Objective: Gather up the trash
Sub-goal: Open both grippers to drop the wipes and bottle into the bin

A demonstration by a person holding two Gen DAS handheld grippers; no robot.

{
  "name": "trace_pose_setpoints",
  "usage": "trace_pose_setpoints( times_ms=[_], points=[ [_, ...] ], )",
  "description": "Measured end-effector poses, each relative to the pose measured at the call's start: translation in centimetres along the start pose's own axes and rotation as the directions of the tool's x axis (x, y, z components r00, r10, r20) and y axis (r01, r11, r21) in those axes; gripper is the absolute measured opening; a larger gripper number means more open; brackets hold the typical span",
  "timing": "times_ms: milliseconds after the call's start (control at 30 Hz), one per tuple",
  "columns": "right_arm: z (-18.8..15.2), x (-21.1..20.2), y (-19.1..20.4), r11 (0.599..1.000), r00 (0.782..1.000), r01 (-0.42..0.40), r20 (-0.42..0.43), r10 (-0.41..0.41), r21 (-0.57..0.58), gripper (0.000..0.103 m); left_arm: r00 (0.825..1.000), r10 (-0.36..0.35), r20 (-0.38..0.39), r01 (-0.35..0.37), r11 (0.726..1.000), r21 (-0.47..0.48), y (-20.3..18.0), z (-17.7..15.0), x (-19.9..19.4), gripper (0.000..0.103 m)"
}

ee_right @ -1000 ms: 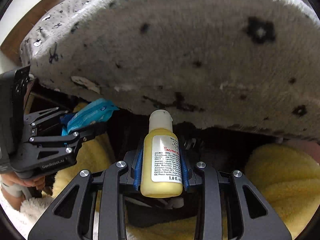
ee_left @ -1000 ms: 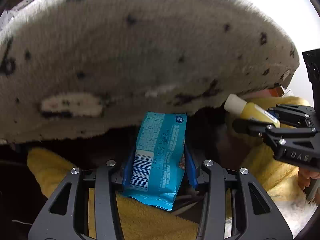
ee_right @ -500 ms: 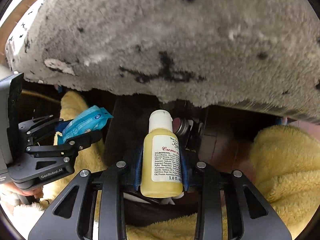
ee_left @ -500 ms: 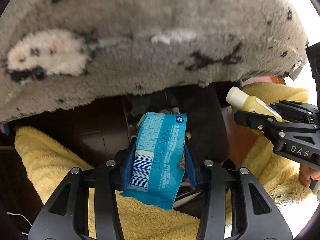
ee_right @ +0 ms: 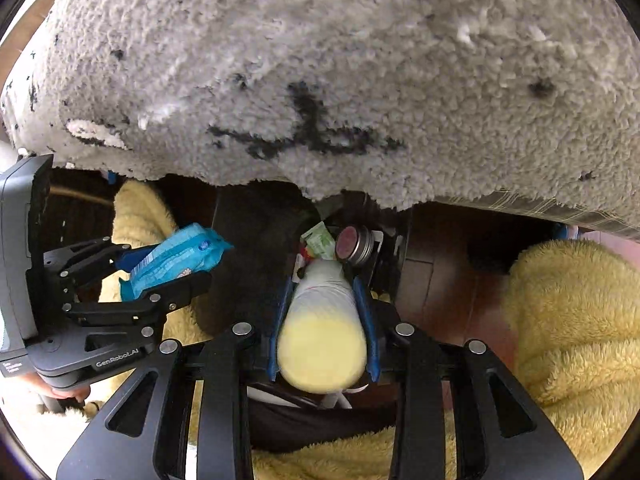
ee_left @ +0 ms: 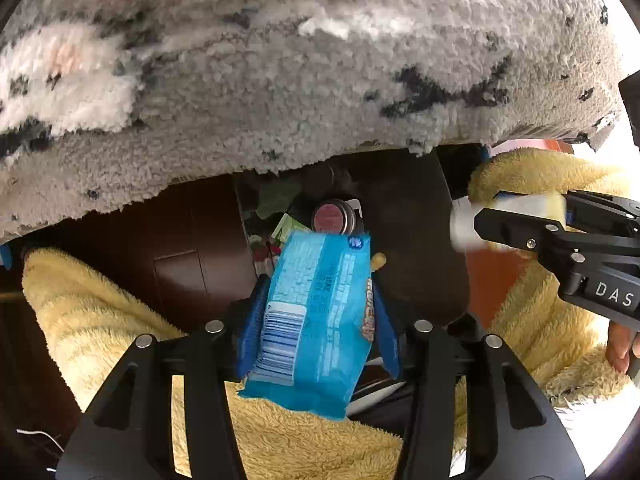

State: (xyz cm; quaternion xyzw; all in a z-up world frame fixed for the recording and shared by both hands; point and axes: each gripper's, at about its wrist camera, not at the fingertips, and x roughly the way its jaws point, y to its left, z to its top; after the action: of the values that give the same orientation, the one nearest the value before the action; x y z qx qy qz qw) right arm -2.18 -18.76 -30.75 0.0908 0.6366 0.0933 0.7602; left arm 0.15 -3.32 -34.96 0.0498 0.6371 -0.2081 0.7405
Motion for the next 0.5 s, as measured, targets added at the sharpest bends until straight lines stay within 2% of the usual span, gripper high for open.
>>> trace_pose_setpoints(
  times_ms=[333, 400, 500],
  points=[
    [-0.2, -1.5, -0.8, 1.000, 0.999, -0.010, 0.048, 0.009, 0.017, 0.036, 0.999, 0.015, 0.042, -0.015, 1.000, 0.002, -0.1, -0.2, -1.7, 0.063],
    [-0.2, -1.9, -0.6, 1.000, 0.998, -0.008, 0.063, 0.008, 0.010, 0.046, 0.998, 0.024, 0.054, -0.025, 1.000, 0.007, -0.1, -0.4, -2.3, 0.066],
    [-0.3, -2.5, -0.2, 1.000, 0.996, -0.001, 0.087, 0.001, 0.003, 0.053, 0.997, 0.040, 0.073, -0.041, 0.999, 0.011, -0.3, -0.7, -3.2, 0.074]
  ],
)
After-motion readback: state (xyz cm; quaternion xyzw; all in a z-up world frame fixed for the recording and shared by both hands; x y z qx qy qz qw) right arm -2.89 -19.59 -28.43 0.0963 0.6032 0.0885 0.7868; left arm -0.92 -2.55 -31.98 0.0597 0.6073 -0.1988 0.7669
